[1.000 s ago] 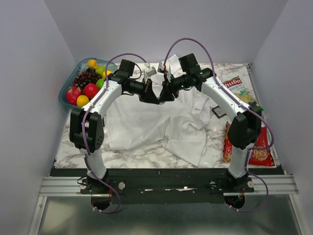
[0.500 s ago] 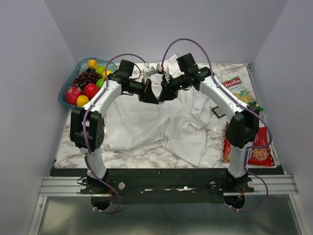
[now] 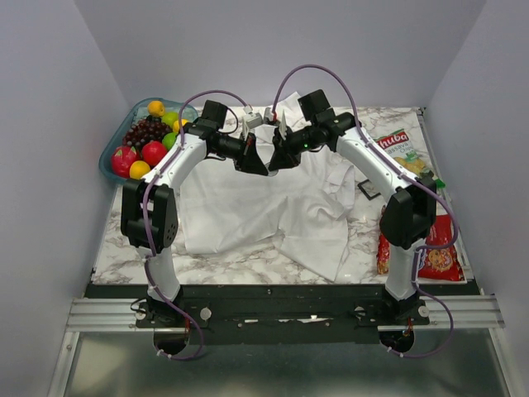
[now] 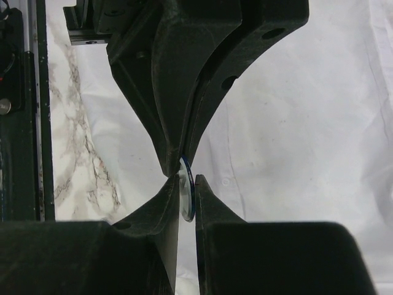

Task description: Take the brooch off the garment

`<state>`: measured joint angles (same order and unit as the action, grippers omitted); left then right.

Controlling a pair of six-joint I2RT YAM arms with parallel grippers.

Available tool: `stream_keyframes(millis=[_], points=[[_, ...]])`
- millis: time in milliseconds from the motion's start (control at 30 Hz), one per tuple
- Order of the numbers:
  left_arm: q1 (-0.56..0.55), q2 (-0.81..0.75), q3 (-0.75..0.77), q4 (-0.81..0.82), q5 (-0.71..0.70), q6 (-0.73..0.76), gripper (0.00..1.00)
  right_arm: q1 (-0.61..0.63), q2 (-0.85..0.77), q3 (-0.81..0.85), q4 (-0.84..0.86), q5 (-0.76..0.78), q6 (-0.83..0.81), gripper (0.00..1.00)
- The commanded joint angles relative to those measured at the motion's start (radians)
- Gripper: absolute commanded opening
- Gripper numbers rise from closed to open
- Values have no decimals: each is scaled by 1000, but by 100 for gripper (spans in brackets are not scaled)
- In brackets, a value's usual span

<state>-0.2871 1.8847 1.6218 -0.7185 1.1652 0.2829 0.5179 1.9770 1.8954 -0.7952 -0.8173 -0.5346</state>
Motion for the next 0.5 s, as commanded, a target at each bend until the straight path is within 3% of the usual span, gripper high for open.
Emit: stream_keyframes(millis=[0,467], points=[[0,7,43,39,162,-66,0,1,34,10,-19,6,-25,19],[-3,-16,-91,540,295,-612,0,1,66,-25,45,-112,102,10]])
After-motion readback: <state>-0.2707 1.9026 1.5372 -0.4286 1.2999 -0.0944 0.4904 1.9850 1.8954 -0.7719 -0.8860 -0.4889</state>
